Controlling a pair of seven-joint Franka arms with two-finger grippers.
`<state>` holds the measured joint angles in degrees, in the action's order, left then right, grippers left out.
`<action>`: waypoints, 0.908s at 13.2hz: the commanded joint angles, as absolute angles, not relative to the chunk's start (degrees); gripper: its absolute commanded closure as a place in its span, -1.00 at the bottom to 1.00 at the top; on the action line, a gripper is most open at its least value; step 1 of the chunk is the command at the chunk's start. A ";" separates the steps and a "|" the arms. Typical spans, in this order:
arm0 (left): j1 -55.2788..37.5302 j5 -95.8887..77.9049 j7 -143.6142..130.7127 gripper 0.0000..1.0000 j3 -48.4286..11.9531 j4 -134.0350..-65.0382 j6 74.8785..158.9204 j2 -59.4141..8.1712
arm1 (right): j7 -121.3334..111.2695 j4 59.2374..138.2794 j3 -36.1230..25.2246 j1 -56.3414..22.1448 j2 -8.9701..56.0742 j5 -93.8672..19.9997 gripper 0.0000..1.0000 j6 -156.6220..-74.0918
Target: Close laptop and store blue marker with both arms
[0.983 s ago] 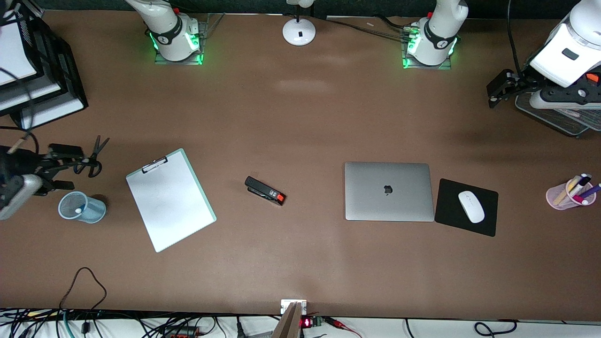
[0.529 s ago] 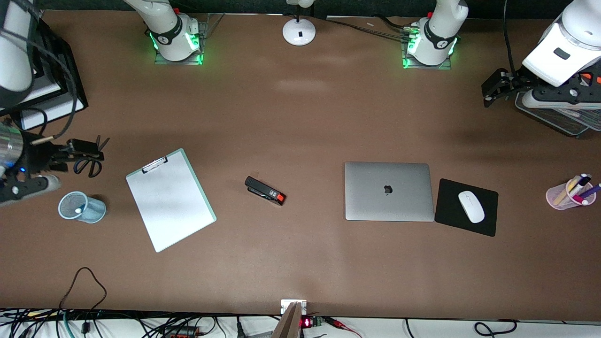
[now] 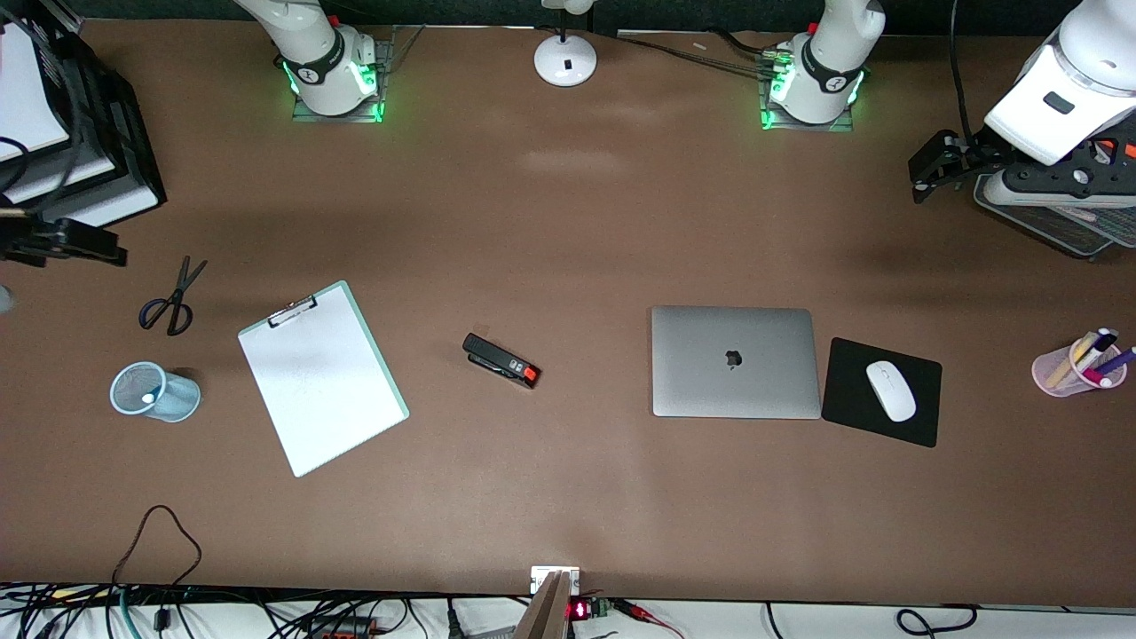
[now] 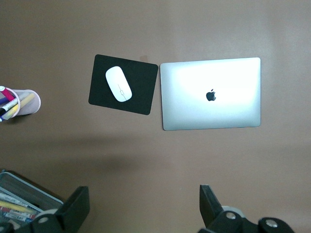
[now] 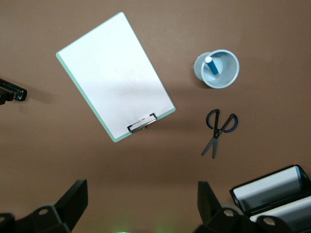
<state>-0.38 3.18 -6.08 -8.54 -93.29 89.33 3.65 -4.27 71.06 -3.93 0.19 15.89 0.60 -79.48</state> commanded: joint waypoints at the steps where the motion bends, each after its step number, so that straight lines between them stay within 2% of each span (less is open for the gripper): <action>1: -0.26 1.49 -4.83 -1.00 -8.44 -93.78 89.65 4.04 | -2.72 77.87 -4.13 0.44 10.46 0.97 -1.00 -81.39; 7: -0.26 1.49 -4.83 -1.00 -8.44 -93.87 89.65 3.78 | 1.40 82.26 -4.04 0.18 5.63 1.49 -1.00 -82.35; 12: -0.18 1.49 -5.10 -1.00 -8.44 -93.78 89.65 3.52 | 0.62 87.27 -3.96 0.26 1.50 1.41 -1.00 -86.48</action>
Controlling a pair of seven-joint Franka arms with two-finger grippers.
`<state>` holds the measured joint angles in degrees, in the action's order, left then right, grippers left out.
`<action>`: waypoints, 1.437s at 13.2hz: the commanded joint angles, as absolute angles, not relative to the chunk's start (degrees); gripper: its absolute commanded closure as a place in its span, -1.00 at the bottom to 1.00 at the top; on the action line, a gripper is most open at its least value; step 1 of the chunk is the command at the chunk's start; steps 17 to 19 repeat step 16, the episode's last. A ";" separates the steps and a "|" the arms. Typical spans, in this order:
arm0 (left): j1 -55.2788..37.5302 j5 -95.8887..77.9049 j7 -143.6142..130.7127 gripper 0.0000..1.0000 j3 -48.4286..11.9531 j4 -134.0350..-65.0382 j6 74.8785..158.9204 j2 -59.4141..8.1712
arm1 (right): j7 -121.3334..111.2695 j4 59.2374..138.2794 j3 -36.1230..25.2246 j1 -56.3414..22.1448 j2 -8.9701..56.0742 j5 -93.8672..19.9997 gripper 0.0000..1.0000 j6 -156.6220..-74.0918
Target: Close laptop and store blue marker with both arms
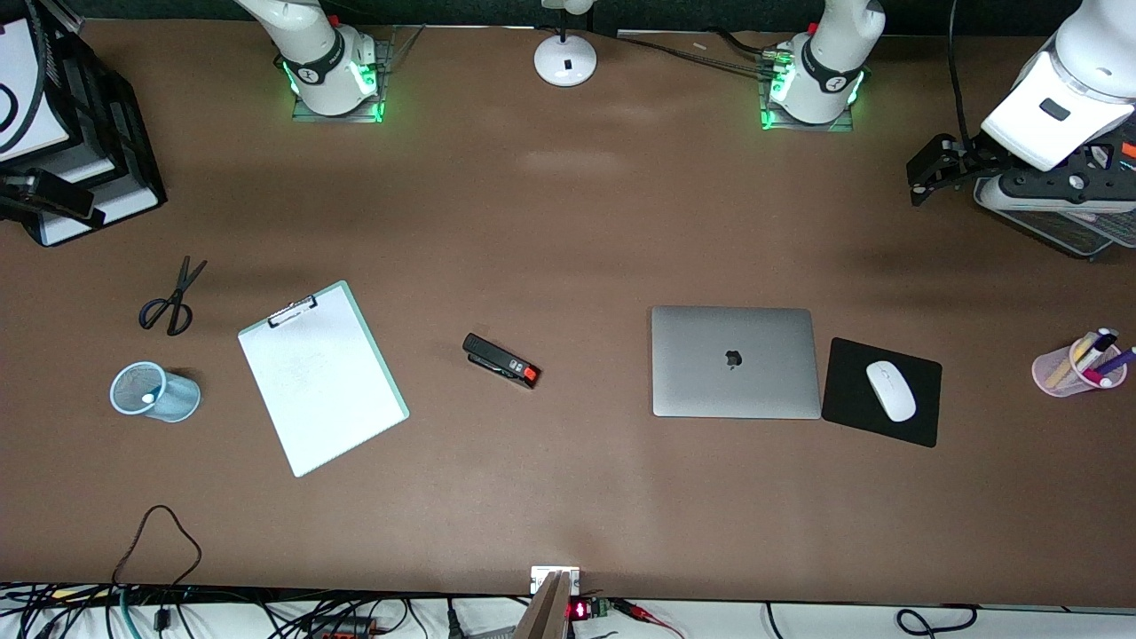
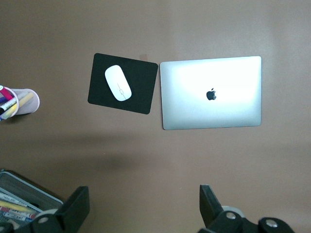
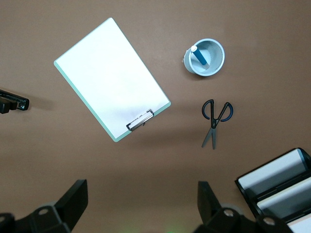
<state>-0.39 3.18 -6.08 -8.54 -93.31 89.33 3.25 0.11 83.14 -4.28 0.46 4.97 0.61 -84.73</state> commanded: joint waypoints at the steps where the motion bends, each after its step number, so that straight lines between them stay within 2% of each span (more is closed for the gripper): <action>1: -0.18 1.49 -5.10 -1.00 -8.44 -93.78 89.65 3.43 | 0.62 87.28 -3.96 0.18 0.97 1.32 -1.00 -86.40; 3: -0.09 1.49 -5.19 -1.00 -8.44 -93.87 89.47 3.52 | 0.44 87.62 -3.87 0.18 0.44 1.32 -1.00 -86.40; 7: 0.26 1.41 -5.54 -1.00 -8.52 -93.87 89.38 3.60 | 0.09 93.59 -3.69 0.09 -4.38 1.49 -1.00 -89.29; 19: 0.09 -0.86 -5.36 -1.00 -8.61 -93.87 89.30 3.60 | -0.09 92.55 -3.60 -0.09 -3.78 1.41 -1.00 -87.71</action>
